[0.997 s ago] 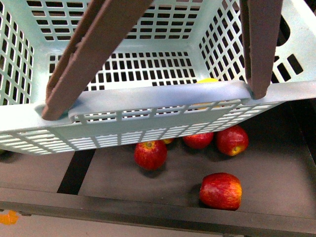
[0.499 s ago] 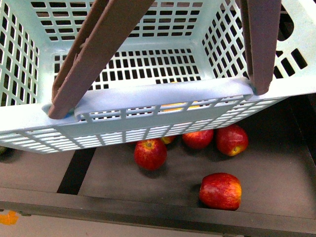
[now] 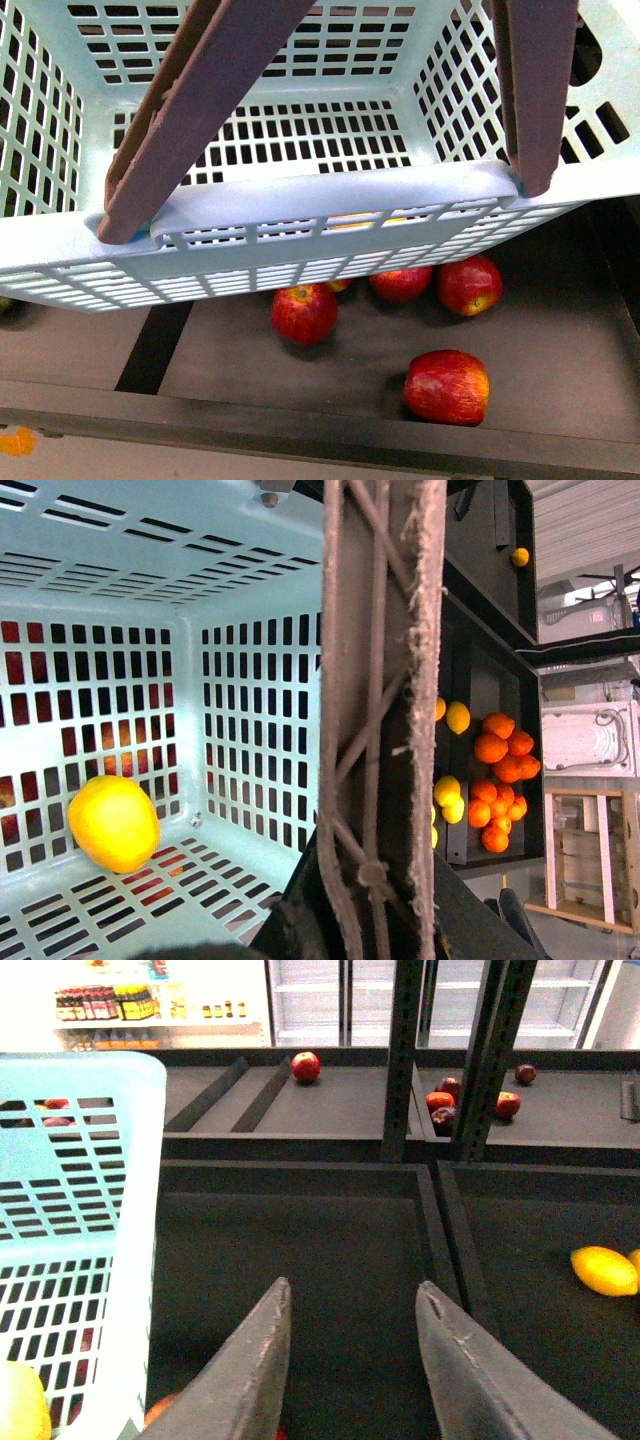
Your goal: Pick lemon and mango into basket
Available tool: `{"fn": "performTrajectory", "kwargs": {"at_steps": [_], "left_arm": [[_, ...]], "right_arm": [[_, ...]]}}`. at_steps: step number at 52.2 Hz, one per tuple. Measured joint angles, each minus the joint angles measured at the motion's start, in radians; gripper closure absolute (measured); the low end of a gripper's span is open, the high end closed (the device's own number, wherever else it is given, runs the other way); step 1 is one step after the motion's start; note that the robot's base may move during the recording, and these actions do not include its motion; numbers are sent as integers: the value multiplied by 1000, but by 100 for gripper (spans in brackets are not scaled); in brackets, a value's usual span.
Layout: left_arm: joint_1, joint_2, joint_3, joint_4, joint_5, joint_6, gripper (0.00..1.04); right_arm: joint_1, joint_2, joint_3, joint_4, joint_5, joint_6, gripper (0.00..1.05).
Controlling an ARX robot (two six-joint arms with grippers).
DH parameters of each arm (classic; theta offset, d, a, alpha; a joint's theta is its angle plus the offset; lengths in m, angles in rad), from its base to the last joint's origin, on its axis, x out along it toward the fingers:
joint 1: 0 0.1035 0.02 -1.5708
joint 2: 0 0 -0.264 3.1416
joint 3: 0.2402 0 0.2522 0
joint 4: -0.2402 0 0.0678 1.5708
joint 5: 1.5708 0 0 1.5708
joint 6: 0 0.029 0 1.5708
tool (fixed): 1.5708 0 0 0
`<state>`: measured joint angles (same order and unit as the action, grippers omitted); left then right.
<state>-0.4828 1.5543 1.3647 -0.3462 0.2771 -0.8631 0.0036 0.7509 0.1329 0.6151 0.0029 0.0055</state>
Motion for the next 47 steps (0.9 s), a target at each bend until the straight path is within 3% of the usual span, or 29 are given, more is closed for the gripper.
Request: {"fn": "performTrajectory", "kwargs": {"at_steps": [8,16,47], "left_arm": [[0,0,0,0,0,0,99],[-6,0,0,0,3,-1,99],[0,3,2,2,-3,1,99]], "right_arm": [[0,0,0,0,0,0,29],[-3,-1,0,0,4,1,8],[-4,-5,-8,-2,-1,0,9]]}}
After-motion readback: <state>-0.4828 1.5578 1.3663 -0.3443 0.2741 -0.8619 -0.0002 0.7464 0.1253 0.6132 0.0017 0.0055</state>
